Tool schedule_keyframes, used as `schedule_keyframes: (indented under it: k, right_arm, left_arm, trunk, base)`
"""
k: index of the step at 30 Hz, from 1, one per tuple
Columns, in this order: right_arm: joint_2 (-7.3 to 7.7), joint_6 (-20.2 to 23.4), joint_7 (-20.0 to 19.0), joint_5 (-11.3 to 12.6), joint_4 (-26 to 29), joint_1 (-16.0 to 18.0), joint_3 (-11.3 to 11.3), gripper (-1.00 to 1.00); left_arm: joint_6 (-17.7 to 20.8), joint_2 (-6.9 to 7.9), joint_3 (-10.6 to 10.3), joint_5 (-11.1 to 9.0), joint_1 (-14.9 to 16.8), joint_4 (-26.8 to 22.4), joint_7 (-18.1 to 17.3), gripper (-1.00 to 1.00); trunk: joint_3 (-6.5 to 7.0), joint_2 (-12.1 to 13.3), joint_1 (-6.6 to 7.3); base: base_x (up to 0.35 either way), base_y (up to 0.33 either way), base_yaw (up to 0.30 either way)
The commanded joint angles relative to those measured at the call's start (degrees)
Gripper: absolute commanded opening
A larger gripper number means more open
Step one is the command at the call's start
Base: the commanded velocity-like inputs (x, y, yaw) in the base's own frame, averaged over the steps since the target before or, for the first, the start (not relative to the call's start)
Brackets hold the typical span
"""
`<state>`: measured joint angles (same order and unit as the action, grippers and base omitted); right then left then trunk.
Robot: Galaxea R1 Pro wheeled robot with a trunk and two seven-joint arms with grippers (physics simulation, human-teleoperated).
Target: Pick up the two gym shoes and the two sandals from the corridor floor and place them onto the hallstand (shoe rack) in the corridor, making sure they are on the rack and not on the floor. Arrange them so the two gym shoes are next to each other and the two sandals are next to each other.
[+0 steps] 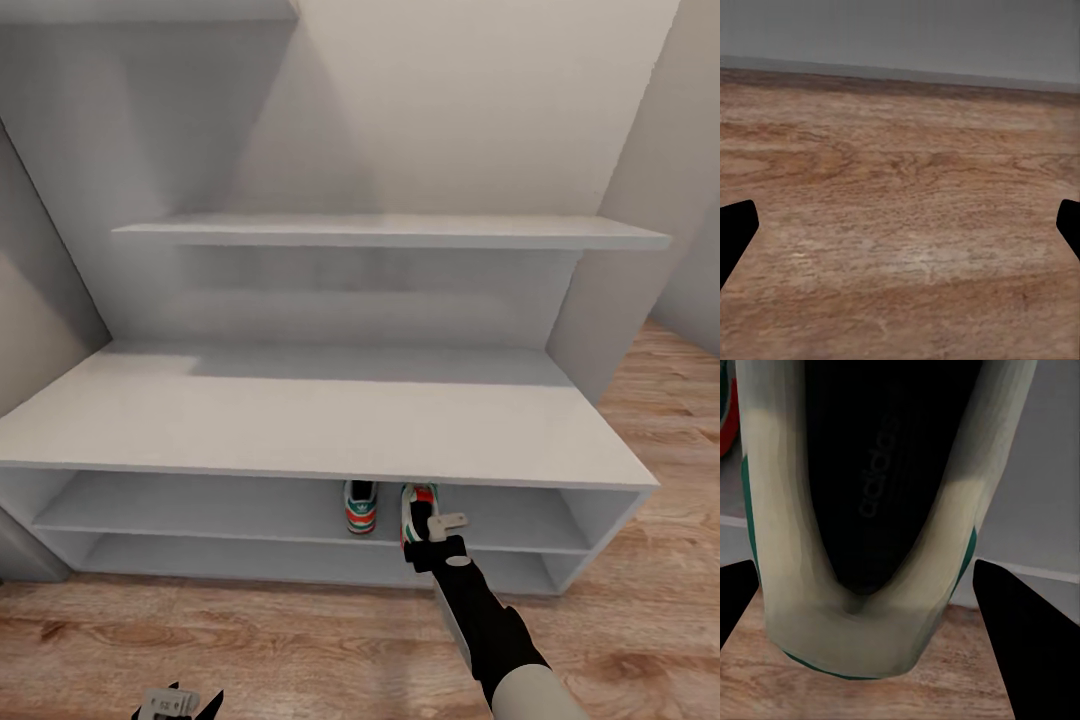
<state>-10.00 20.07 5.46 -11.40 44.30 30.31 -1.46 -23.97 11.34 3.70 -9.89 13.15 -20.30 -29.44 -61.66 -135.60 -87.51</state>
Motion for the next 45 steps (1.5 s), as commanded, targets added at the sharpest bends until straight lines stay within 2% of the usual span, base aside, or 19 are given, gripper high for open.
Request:
schedule_keyframes:
  k: [1, 19, 45]
  right_arm:
    - [0.0, 0.41, 0.16, -0.38, 0.08, 0.02, -0.12, -1.0]
    - [0.0, 0.32, 0.14, -0.38, 0.17, 0.02, -0.06, -1.0]
    - [0.0, 0.39, 0.14, -0.38, 0.41, 0.02, -0.03, -1.0]
  left_arm:
    - [0.13, -0.06, 0.26, -0.39, 0.04, 0.07, -0.56, 1.0]
    - [0.19, -0.05, 0.26, -0.39, 0.04, 0.04, -0.28, 1.0]
    - [0.24, 0.09, 0.29, -0.39, 0.04, 0.08, -0.44, 1.0]
  trunk:
    - [-0.05, -0.02, 0.01]
    - [-0.05, -0.02, 0.01]
    - [-0.05, -0.02, 0.01]
  base:
    - [0.147, 0.105, 0.0]
    - [0.123, 0.031, 0.0]
    - [0.037, 0.012, 0.0]
